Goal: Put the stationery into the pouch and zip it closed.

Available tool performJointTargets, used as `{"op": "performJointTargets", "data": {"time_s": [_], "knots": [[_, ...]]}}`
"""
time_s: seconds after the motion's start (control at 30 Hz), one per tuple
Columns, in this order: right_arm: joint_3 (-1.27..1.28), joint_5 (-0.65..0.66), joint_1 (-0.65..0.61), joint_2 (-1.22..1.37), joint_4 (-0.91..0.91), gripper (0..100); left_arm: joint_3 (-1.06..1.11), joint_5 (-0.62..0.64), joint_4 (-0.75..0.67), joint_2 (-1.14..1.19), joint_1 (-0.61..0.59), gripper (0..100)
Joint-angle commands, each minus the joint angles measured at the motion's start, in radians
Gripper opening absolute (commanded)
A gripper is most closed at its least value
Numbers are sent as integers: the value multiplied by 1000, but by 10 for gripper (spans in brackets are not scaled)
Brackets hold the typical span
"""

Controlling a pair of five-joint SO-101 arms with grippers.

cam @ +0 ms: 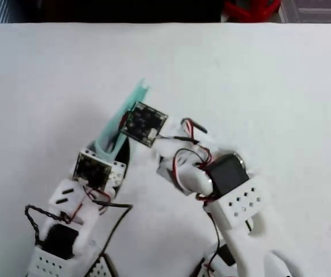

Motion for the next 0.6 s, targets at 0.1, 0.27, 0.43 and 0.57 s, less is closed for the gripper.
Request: {"op": "performJointTargets", "data": {"time_s": [0.1, 0.27, 0.43, 0.57], "knots": [[-14, -60, -35, -8, -111, 286, 12, -11, -17, 5, -7, 24], [-17, -84, -64, -10, -145, 286, 12, -12, -17, 5, -7, 24], [-31, -176, -147, -81, -134, 286, 12, -12, -17, 5, -7, 24], [-32, -192, -206, -211, -62, 286, 12, -12, -17, 5, -7, 24]]}}
